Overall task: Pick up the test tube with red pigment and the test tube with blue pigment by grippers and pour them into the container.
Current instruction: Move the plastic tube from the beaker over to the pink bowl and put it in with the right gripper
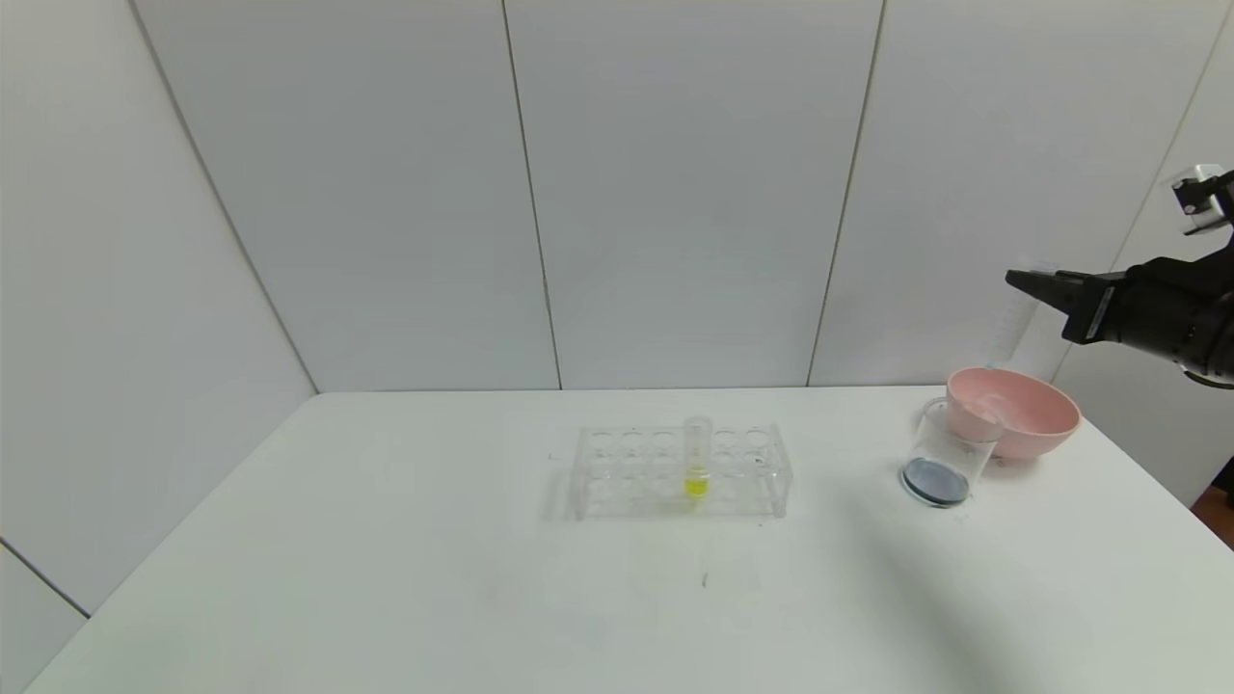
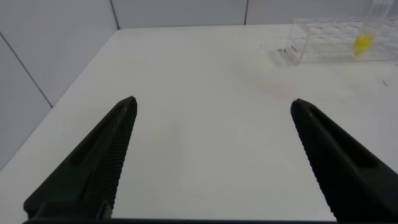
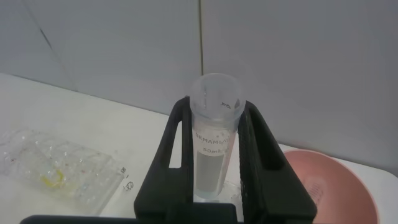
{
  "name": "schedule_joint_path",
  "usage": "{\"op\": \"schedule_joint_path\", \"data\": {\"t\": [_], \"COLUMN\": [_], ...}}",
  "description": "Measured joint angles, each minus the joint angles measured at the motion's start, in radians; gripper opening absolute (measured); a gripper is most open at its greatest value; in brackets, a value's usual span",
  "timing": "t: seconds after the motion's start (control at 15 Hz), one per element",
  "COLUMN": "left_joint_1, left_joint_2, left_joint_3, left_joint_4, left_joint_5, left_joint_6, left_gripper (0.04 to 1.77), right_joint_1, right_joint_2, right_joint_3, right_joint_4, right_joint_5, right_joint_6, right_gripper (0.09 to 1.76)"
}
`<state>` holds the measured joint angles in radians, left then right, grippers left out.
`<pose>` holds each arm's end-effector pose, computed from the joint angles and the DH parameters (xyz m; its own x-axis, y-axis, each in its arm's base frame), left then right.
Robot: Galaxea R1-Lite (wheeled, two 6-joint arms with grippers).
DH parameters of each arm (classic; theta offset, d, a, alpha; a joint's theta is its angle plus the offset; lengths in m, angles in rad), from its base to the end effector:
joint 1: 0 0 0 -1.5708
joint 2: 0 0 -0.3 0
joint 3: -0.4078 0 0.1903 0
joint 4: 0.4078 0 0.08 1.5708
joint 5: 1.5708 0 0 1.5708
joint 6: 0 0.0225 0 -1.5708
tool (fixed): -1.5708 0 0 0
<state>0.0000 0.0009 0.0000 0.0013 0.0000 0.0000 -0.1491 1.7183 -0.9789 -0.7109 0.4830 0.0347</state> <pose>-0.0227 0.0000 0.0754 1.0000 0.0000 -0.0022 0.0000 1.0000 0.0000 0.3219 -0.0378 0.2319 0.9444 0.3278 -0.0252 -0.3264 0.9440 0.0479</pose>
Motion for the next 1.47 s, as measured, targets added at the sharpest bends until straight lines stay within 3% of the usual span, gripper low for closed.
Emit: {"op": "schedule_joint_path", "data": {"t": [0.2, 0.53, 0.67, 1.0, 1.33, 1.47], "left_joint_1": [0.0, 0.0, 0.0, 0.0, 0.0, 0.0], "left_joint_2": [0.0, 0.0, 0.0, 0.0, 0.0, 0.0], "left_joint_3": [0.0, 0.0, 0.0, 0.0, 0.0, 0.0], "left_joint_4": [0.0, 0.0, 0.0, 0.0, 0.0, 0.0], "left_joint_5": [0.0, 0.0, 0.0, 0.0, 0.0, 0.0], "left_joint_6": [0.0, 0.0, 0.0, 0.0, 0.0, 0.0], "left_gripper": [1.76, 1.76, 1.76, 1.76, 1.76, 1.76], "right_joint_1": [-0.025, -0.098, -0.134, -0.174, -0.167, -0.162], "right_joint_2": [0.01, 0.111, 0.178, 0.371, 0.453, 0.467], "right_joint_3": [0.061, 0.051, 0.008, -0.15, -0.177, -0.177], "right_joint_4": [-0.103, -0.187, -0.204, -0.209, -0.245, -0.255], "right_joint_5": [-0.002, -0.003, -0.017, -0.161, -0.168, -0.17], "right_joint_6": [0.004, 0.004, 0.004, 0.01, 0.045, 0.048], "right_gripper": [0.48, 0.48, 0.48, 0.48, 0.48, 0.77]}}
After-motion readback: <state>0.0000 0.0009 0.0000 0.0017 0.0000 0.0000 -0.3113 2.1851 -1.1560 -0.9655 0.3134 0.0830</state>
